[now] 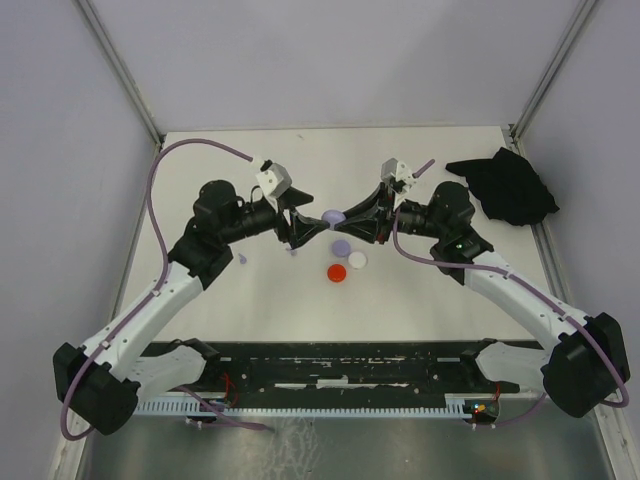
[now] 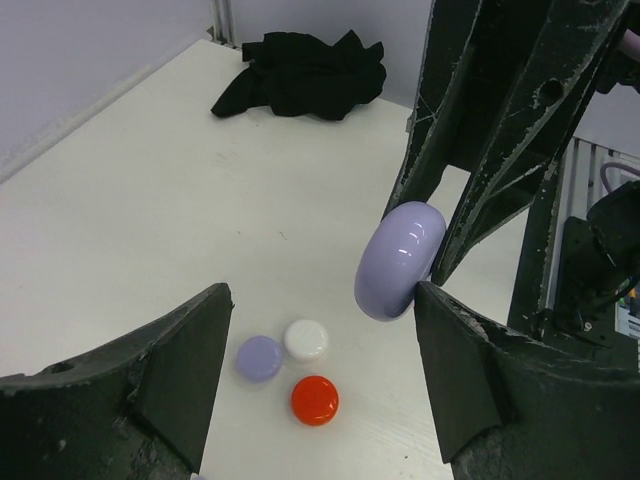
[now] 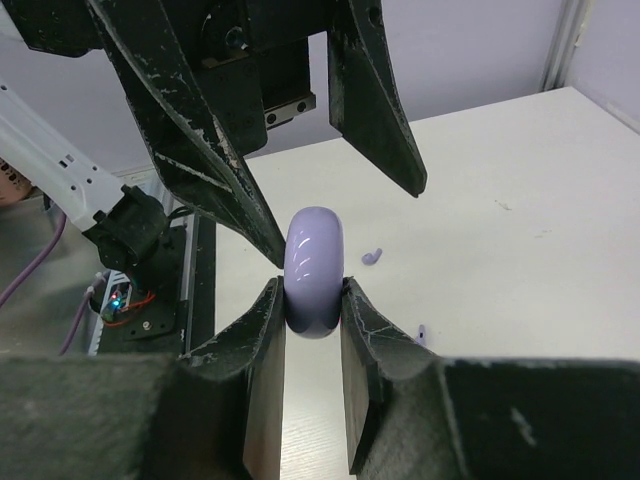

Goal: Insert the wireless bluetooth earbuds into the charging case
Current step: Open the charging case.

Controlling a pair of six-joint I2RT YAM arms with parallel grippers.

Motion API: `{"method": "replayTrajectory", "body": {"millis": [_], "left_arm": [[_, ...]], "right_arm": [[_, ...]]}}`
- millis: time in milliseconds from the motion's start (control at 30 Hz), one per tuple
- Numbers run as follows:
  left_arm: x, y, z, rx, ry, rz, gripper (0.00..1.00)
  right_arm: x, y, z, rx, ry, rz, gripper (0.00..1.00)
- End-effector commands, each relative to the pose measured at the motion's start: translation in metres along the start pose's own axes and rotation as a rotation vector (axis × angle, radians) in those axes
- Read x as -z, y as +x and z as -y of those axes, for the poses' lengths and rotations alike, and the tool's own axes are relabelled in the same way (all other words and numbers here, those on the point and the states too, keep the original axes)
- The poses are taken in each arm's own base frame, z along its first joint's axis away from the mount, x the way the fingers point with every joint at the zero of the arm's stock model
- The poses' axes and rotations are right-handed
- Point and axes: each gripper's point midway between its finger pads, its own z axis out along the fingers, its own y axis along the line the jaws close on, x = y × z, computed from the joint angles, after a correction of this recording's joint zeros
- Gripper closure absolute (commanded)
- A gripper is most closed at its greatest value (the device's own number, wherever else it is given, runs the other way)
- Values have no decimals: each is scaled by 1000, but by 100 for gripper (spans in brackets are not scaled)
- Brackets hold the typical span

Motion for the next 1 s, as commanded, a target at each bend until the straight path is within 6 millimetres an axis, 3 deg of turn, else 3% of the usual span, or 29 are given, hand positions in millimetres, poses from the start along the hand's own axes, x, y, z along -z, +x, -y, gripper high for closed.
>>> {"method": "replayTrajectory", "body": {"millis": [0,467,700,833,967], "left_arm": [[2,-35,-23,74,-66,84,21],[1,-27,-43,210,-100,38,20],[6,-21,-48,235,-145,16,18],[22,3,-72,295,-347,-56,17],[48,52,-95,389,-582,-227,17]], "right_arm": [[2,-11,-20,67,-99,29,97],[2,-5,-21,60,-115,5,97],[1,2,-6,57,-35,-12,97],[6,21,11,56,61,-65,97],[11,39,19,51,114,-101,97]]}}
